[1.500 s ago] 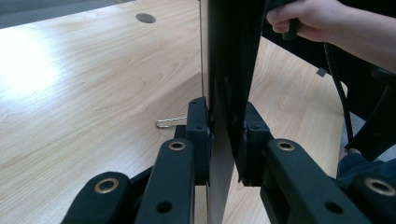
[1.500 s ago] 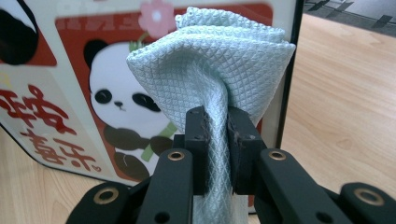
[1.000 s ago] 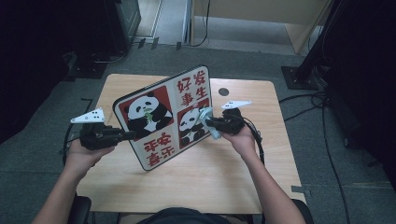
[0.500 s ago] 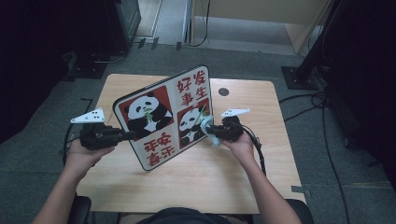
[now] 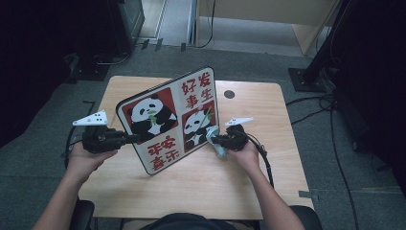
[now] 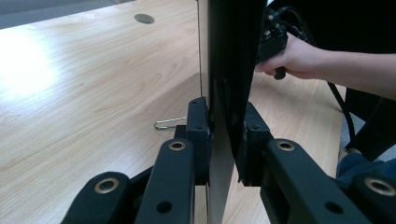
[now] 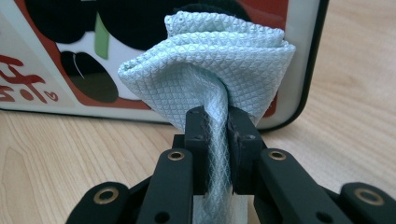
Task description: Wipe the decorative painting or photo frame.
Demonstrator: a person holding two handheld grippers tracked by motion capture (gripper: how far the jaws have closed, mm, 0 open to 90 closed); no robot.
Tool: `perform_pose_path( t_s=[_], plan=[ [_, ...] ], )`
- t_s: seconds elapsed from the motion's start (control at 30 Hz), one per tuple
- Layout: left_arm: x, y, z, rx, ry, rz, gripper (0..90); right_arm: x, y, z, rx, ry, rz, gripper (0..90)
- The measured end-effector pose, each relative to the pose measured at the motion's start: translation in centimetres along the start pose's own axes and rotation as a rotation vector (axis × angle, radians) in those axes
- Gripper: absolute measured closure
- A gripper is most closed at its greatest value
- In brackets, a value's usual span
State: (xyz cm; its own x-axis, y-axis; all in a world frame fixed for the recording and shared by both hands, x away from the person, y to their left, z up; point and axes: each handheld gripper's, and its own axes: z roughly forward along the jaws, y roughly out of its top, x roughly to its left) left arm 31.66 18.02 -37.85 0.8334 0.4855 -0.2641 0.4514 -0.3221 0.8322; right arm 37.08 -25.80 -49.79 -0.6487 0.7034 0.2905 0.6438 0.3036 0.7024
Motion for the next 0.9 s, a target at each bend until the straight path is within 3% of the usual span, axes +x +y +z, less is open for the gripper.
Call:
perform_pose_path(
  t_s=[0.23, 0.6, 0.9],
  plan=[
    [0.1, 0.0, 0.0, 0.0, -0.001, 0.0, 78.7, -0.1, -0.9, 0.6, 0.013, 0.003, 0.018, 80.8],
    [0.1, 0.0, 0.0, -0.002, 0.0, -0.001, 78.6, 0.0, -0.7, 0.2, 0.027, 0.003, 0.025, 81.0],
    [0.2, 0.0, 0.1, -0.007, 0.008, -0.006, 78.6, 0.4, 0.9, -1.8, -0.037, 0.005, 0.034, 81.1]
  ],
)
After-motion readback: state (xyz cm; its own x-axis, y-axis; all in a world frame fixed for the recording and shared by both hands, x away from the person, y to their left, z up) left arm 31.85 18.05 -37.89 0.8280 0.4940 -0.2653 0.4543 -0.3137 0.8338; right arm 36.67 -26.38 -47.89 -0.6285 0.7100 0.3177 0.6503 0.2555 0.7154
